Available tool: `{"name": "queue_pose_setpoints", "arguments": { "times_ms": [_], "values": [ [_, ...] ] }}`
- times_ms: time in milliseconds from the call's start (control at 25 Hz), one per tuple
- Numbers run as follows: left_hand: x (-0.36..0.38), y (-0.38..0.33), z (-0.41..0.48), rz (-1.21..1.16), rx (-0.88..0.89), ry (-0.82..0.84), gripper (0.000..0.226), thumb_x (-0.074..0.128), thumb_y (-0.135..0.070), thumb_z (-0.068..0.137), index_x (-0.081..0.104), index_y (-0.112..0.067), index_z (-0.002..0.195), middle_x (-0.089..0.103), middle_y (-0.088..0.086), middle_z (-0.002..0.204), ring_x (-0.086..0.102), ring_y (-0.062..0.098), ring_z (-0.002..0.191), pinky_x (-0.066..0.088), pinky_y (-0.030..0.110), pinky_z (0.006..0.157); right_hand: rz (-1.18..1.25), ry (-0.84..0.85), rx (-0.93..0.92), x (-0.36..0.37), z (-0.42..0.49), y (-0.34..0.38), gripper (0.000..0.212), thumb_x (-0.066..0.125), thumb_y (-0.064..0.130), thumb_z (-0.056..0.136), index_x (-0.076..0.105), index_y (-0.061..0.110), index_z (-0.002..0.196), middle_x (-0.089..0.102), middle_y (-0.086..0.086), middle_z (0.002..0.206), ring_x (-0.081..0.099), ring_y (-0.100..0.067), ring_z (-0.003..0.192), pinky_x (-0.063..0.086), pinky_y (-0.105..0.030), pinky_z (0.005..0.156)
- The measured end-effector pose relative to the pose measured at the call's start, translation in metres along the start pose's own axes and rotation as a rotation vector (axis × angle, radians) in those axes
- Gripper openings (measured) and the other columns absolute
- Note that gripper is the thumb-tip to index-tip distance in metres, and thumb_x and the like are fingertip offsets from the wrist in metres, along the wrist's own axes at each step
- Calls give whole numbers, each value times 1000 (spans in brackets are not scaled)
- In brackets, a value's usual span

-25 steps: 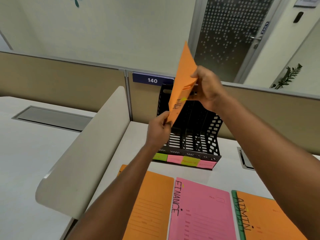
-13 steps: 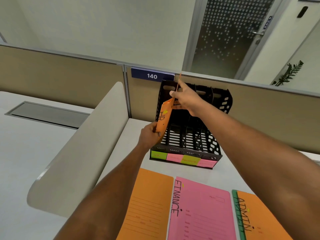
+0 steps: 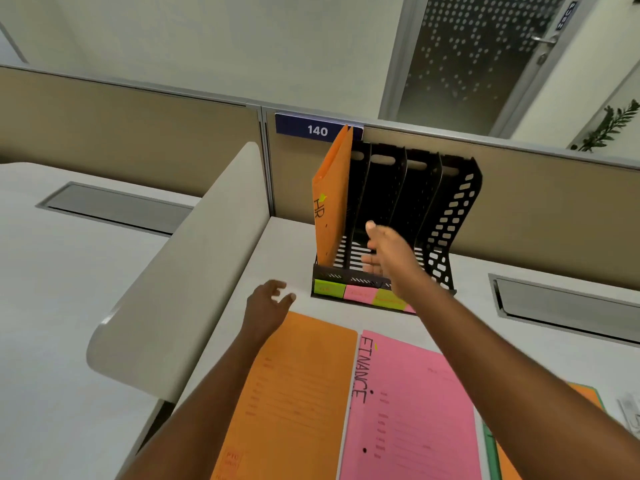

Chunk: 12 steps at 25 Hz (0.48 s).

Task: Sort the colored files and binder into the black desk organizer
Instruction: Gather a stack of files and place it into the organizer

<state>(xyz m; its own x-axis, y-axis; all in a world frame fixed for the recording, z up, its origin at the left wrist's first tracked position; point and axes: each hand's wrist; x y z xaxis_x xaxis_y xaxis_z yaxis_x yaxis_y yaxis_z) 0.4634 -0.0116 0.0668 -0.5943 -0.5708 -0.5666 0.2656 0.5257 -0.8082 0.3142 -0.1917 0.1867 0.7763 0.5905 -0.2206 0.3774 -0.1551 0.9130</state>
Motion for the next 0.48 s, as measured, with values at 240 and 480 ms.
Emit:
{"name": "queue_pose_setpoints", "arguments": {
  "times_ms": [240, 480],
  "values": [
    [-4, 78, -82, 315, -283, -80, 59, 69, -44, 86, 52, -16, 135, 51, 15, 132, 51, 34, 123, 45, 50, 97, -119, 243, 235, 31, -90, -131, 34, 57, 44, 96, 60, 21, 121, 63, -5, 120, 65, -28, 100, 57, -41, 86],
    [-11, 101, -107, 300, -445, -68, 71, 69, -44, 85, 40, -12, 141, 44, 16, 138, 44, 36, 129, 39, 55, 104, -381, 367, 305, 62, -155, -201, 65, 63, 57, 87, 48, 25, 141, 53, -1, 139, 56, -20, 117, 44, -27, 85]
  ]
}}
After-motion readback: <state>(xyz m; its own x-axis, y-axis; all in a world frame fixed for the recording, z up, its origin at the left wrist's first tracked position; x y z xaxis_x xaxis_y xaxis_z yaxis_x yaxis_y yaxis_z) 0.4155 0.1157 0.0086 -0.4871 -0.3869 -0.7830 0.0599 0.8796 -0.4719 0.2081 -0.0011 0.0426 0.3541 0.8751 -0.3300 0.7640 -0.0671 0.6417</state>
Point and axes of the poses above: each hand's wrist, its own z-axis towards the middle knuckle, its own x-axis out of the palm, y = z × x
